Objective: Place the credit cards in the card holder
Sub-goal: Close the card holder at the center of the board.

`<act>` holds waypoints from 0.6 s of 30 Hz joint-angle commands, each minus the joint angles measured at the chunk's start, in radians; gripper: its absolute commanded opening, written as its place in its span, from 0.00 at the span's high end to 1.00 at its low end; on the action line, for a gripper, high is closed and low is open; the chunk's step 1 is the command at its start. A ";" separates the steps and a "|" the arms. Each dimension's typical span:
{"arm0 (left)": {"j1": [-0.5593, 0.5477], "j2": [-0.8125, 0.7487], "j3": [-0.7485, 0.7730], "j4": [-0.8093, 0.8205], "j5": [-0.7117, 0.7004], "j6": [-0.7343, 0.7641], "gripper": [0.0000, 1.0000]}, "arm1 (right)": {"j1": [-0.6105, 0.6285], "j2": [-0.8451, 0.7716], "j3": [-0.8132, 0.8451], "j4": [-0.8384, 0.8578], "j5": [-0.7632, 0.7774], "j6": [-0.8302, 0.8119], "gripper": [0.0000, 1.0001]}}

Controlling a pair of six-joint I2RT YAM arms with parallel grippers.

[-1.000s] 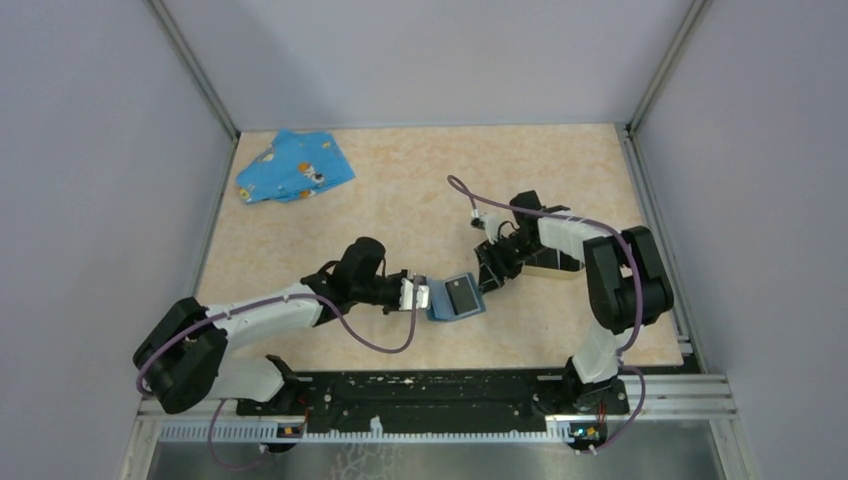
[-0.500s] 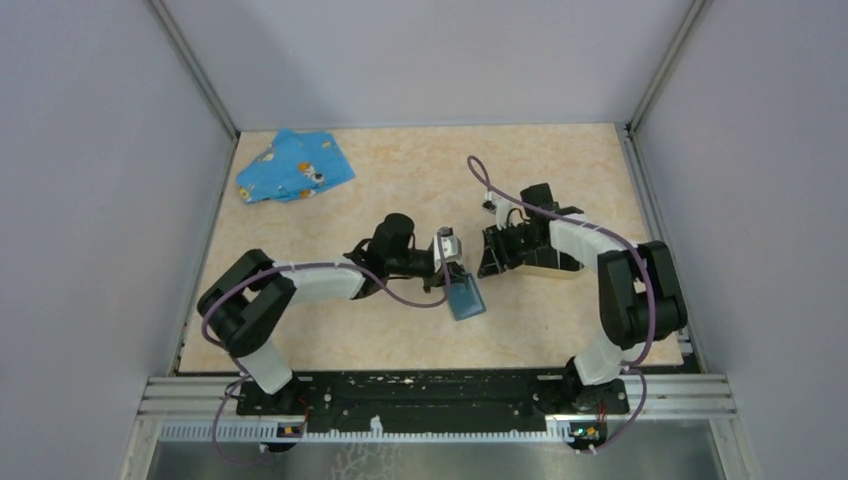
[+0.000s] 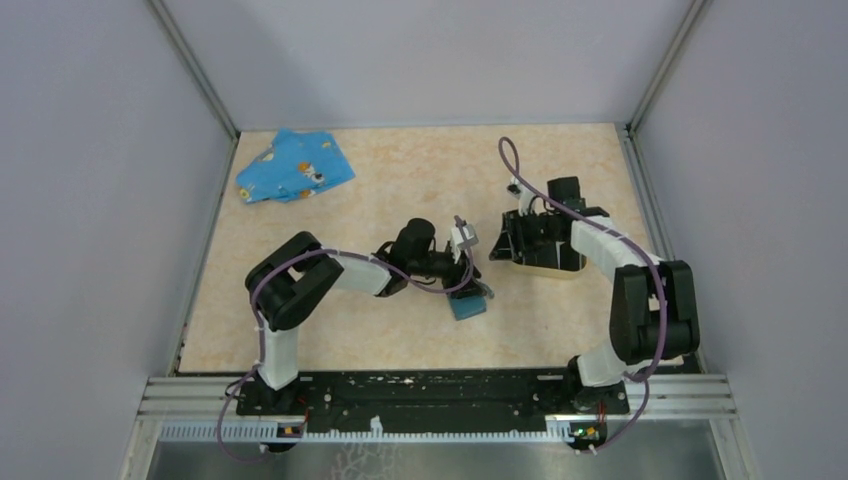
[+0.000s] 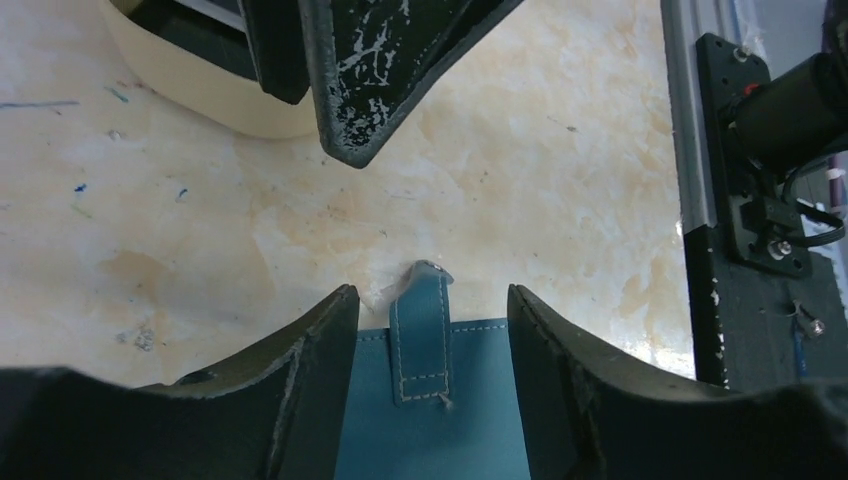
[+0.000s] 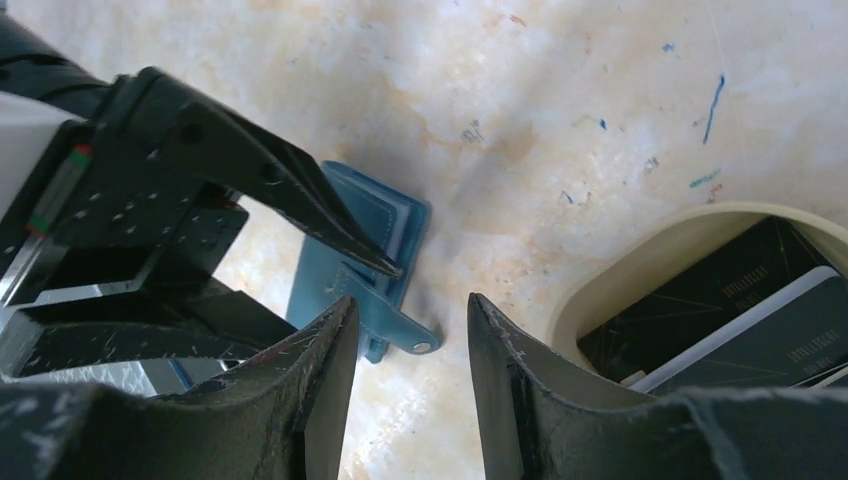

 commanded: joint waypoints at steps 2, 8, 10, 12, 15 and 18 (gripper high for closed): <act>-0.003 -0.040 -0.046 0.293 0.010 -0.149 0.35 | -0.001 -0.140 -0.014 0.067 -0.134 -0.038 0.56; 0.014 -0.142 -0.130 0.502 -0.010 -0.255 0.35 | 0.000 -0.259 -0.084 0.146 -0.337 -0.097 0.60; 0.026 -0.195 -0.166 0.491 -0.033 -0.270 0.35 | 0.008 -0.267 -0.106 0.143 -0.405 -0.154 0.64; 0.040 -0.257 -0.220 0.467 -0.067 -0.279 0.35 | 0.036 -0.270 -0.112 0.132 -0.424 -0.198 0.68; 0.063 -0.362 -0.315 0.379 -0.156 -0.300 0.35 | 0.145 -0.288 -0.120 0.103 -0.373 -0.309 0.72; 0.084 -0.461 -0.423 0.283 -0.248 -0.353 0.33 | 0.291 -0.314 -0.155 0.166 -0.180 -0.356 0.73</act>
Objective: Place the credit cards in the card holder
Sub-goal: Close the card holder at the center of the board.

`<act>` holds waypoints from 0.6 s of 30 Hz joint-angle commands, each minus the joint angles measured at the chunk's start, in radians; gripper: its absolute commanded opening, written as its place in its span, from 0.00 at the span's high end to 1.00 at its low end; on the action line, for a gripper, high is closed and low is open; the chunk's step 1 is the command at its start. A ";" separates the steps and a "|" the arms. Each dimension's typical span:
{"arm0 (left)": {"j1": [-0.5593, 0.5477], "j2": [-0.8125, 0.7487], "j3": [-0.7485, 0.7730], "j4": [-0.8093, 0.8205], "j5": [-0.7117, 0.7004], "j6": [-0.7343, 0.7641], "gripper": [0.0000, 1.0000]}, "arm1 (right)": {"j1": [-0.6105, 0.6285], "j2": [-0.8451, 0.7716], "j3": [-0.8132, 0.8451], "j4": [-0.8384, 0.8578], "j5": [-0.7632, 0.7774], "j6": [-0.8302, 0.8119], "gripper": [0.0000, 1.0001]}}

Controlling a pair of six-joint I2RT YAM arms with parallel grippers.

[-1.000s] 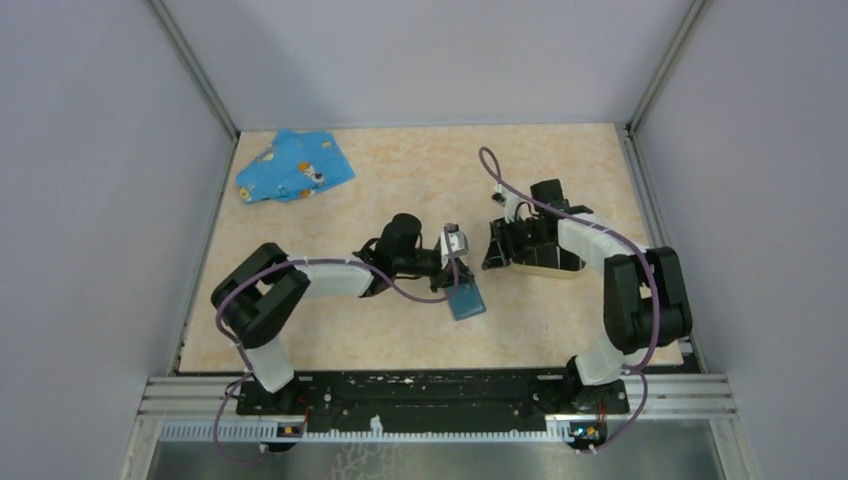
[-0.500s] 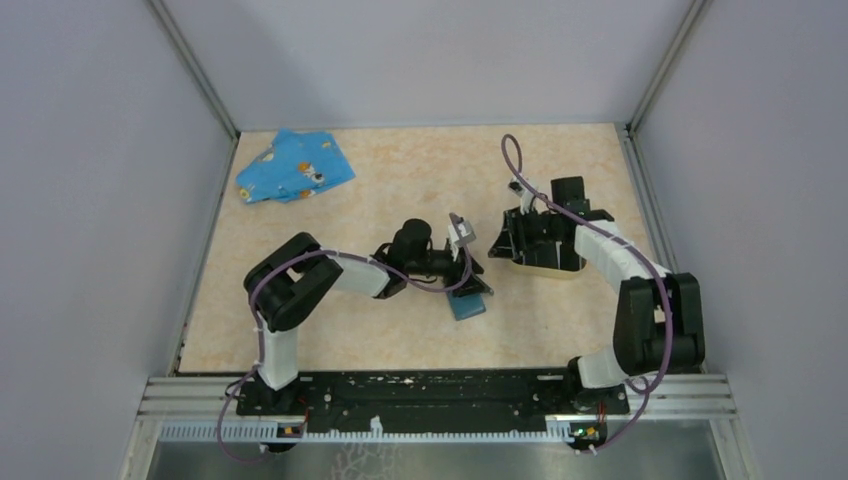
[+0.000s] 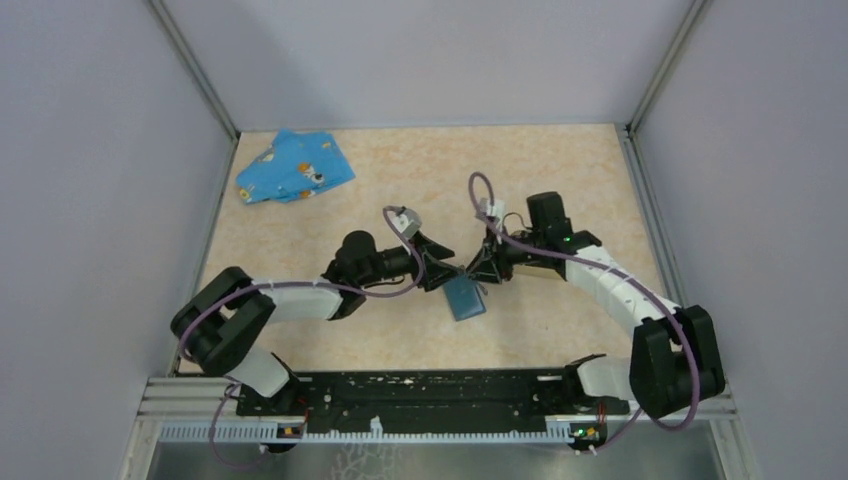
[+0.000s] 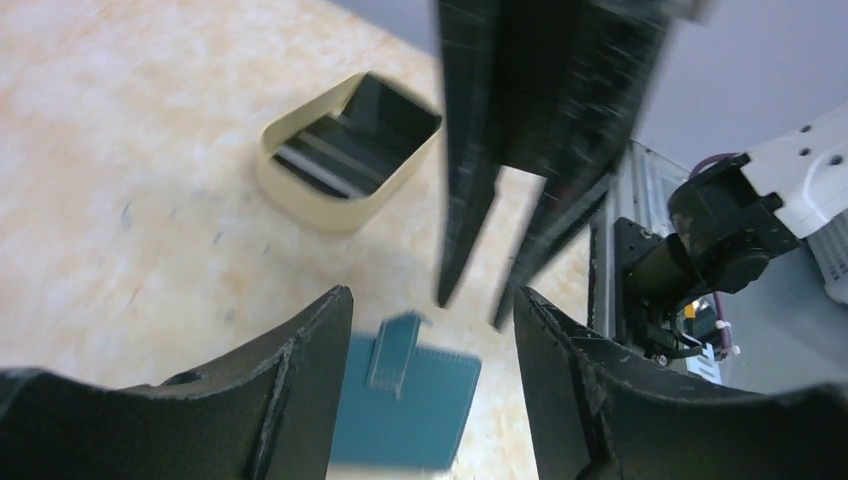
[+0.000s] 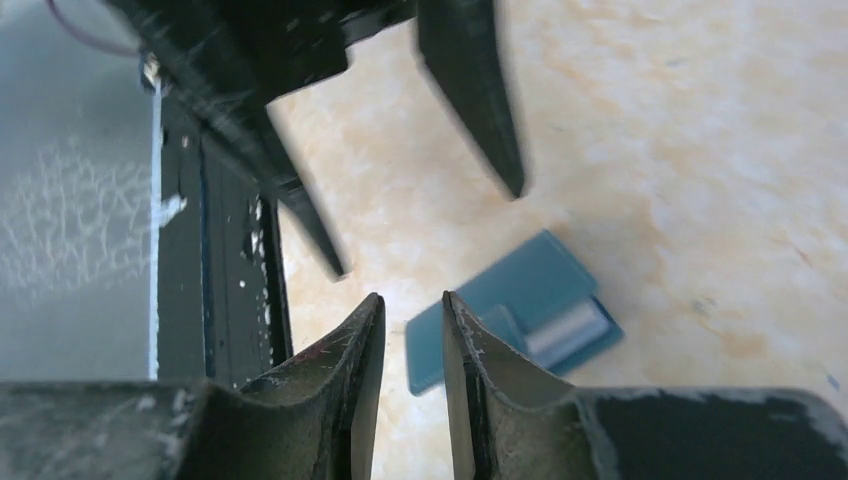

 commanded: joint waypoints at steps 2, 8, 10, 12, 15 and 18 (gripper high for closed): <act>0.030 -0.150 -0.206 -0.078 -0.196 -0.116 0.31 | 0.204 -0.044 -0.041 0.113 0.244 -0.120 0.73; 0.037 -0.192 -0.403 0.049 -0.280 -0.310 0.12 | 0.272 0.152 0.044 0.022 0.569 -0.125 0.80; 0.037 -0.145 -0.426 0.124 -0.257 -0.387 0.03 | 0.293 0.188 0.054 0.000 0.643 -0.146 0.80; 0.037 -0.082 -0.428 0.184 -0.245 -0.465 0.01 | 0.301 0.208 0.064 -0.032 0.703 -0.164 0.81; 0.037 0.010 -0.416 0.243 -0.216 -0.535 0.01 | 0.302 0.234 0.082 -0.084 0.755 -0.201 0.81; 0.037 0.111 -0.396 0.329 -0.184 -0.590 0.01 | 0.302 0.265 0.092 -0.121 0.771 -0.221 0.81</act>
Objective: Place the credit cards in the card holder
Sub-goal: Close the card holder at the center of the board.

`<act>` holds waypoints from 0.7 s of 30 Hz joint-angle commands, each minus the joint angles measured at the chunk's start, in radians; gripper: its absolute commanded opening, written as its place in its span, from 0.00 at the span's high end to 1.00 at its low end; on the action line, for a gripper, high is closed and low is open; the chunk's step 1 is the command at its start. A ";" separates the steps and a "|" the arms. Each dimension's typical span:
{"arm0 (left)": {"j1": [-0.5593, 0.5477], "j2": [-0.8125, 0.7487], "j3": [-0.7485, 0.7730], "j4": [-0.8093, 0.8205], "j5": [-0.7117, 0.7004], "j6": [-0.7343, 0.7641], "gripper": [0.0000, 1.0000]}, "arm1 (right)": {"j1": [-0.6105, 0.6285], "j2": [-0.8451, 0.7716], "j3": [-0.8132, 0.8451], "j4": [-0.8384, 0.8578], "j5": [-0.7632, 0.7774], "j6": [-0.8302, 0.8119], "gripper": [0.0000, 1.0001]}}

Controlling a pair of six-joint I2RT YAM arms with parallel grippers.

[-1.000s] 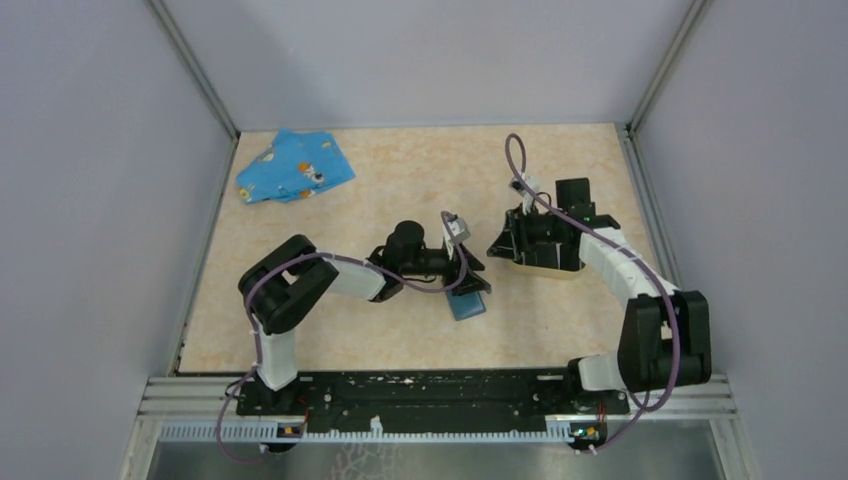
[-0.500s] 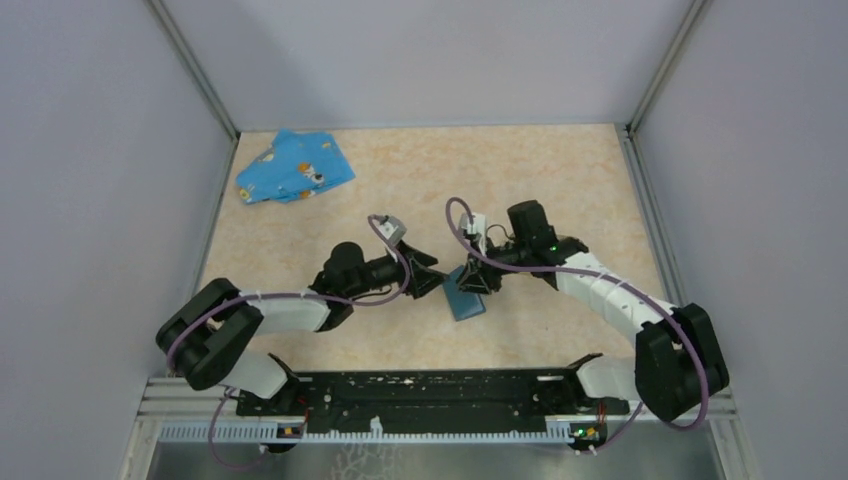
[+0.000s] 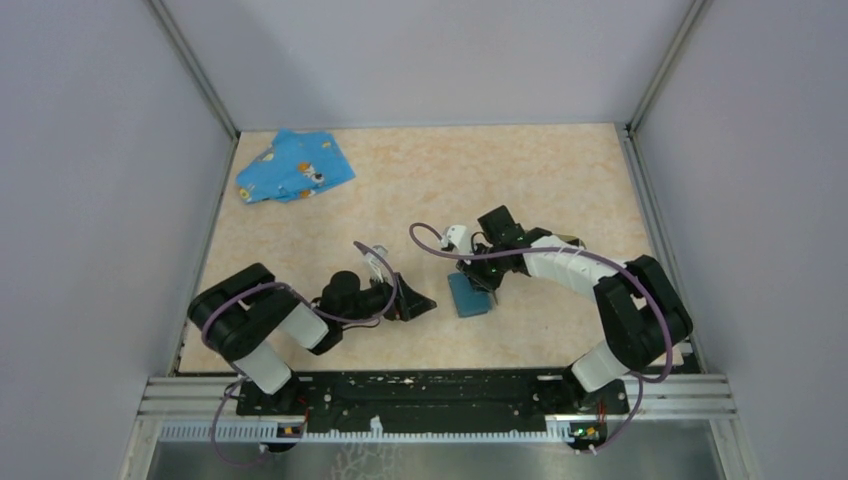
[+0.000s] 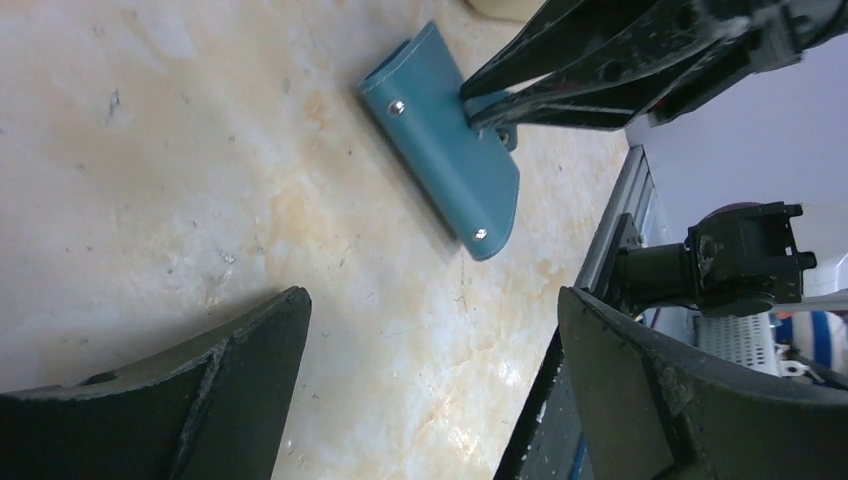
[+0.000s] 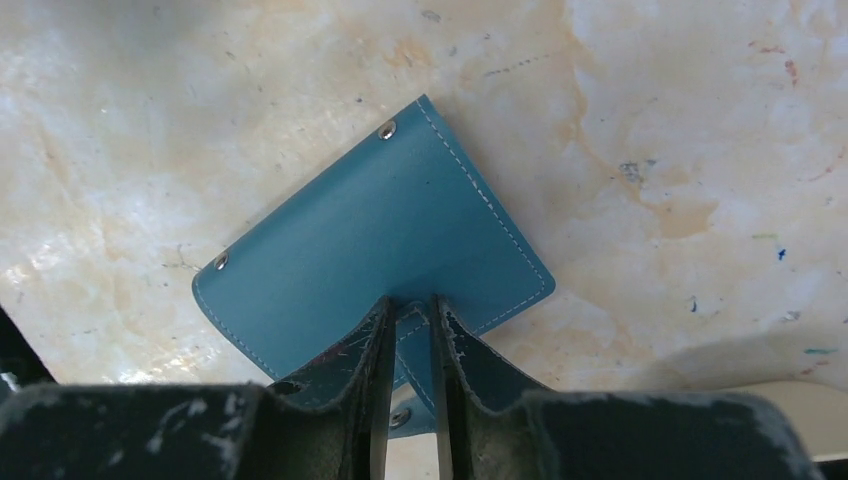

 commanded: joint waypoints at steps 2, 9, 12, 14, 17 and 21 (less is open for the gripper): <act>0.003 0.163 0.052 0.217 0.055 -0.158 0.01 | 0.012 0.052 0.065 -0.077 0.093 -0.057 0.81; -0.029 0.329 0.170 0.221 0.058 -0.204 0.02 | -0.001 0.090 0.086 -0.107 0.020 -0.036 0.82; -0.045 0.370 0.180 0.231 0.026 -0.236 0.07 | -0.028 0.095 0.089 -0.117 -0.030 -0.027 0.82; -0.061 0.403 0.176 0.268 0.003 -0.270 0.13 | -0.036 0.102 0.093 -0.124 -0.043 -0.023 0.83; -0.086 0.476 0.180 0.349 -0.025 -0.322 0.23 | -0.038 0.115 0.097 -0.125 -0.054 -0.020 0.84; -0.121 0.557 0.191 0.407 -0.092 -0.374 0.28 | -0.037 0.134 0.102 -0.128 -0.067 -0.017 0.84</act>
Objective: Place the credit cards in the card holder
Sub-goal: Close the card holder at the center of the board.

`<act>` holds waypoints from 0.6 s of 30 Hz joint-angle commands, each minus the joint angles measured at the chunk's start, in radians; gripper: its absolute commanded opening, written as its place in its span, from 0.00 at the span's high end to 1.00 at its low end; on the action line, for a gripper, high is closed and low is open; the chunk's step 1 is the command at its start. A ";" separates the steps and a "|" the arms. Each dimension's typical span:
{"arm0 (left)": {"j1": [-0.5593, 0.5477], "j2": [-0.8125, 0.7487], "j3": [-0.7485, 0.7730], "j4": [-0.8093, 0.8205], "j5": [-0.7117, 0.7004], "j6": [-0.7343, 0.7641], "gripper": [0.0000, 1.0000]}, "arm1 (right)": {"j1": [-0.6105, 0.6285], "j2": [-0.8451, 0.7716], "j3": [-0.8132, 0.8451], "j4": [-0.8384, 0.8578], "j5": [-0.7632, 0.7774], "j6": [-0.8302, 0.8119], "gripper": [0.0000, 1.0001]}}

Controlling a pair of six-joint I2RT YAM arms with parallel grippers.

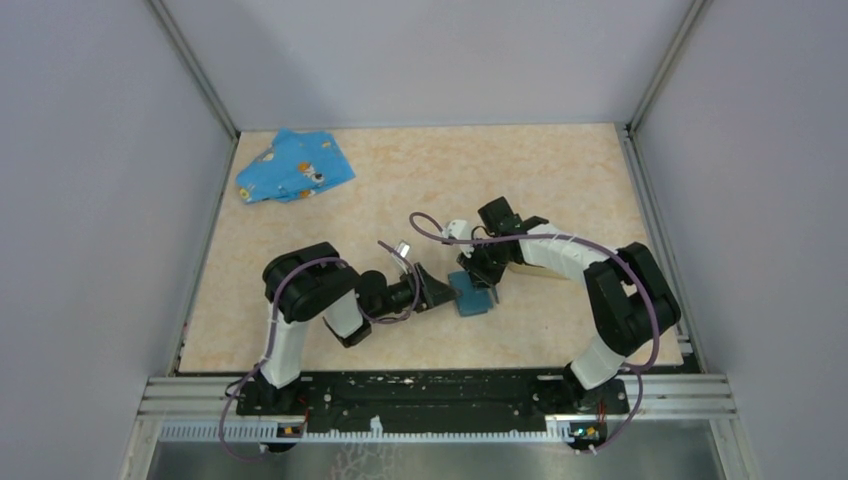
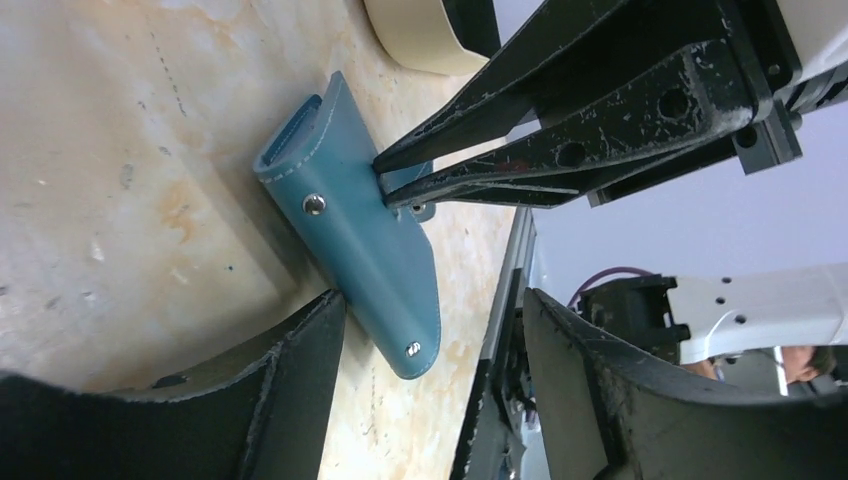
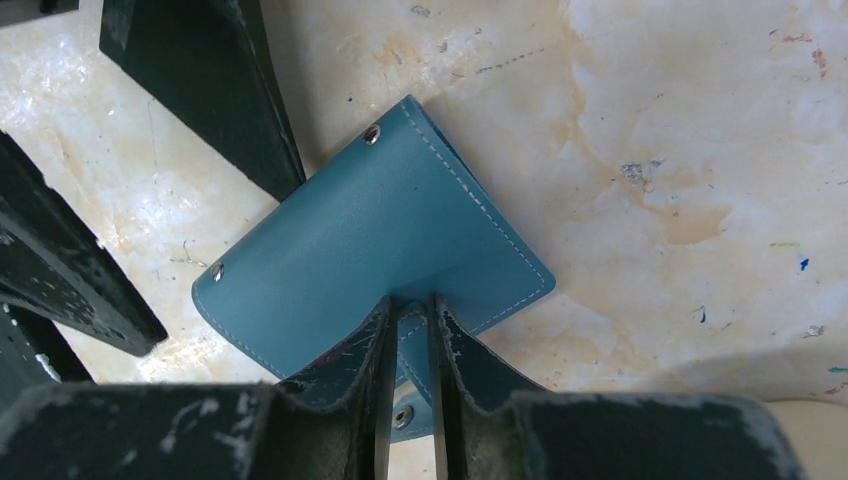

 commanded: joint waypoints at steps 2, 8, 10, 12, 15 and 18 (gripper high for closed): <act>-0.050 0.131 0.004 0.020 -0.104 -0.073 0.30 | 0.003 0.050 0.011 -0.034 -0.033 0.007 0.84; -0.069 0.152 0.054 -0.036 -0.157 -0.070 0.44 | 0.003 0.056 0.018 -0.043 -0.052 0.011 0.84; -0.069 0.145 0.056 -0.059 -0.170 -0.057 0.50 | 0.003 0.050 0.018 -0.042 -0.055 0.012 0.84; -0.069 0.146 0.055 -0.067 -0.175 -0.050 0.56 | 0.003 0.044 0.019 -0.041 -0.063 0.012 0.84; -0.069 0.159 0.046 -0.040 -0.180 -0.049 0.71 | 0.001 0.030 0.021 -0.043 -0.075 0.012 0.84; -0.068 0.183 0.041 0.009 -0.182 -0.048 0.83 | -0.009 0.008 0.020 -0.045 -0.099 0.012 0.84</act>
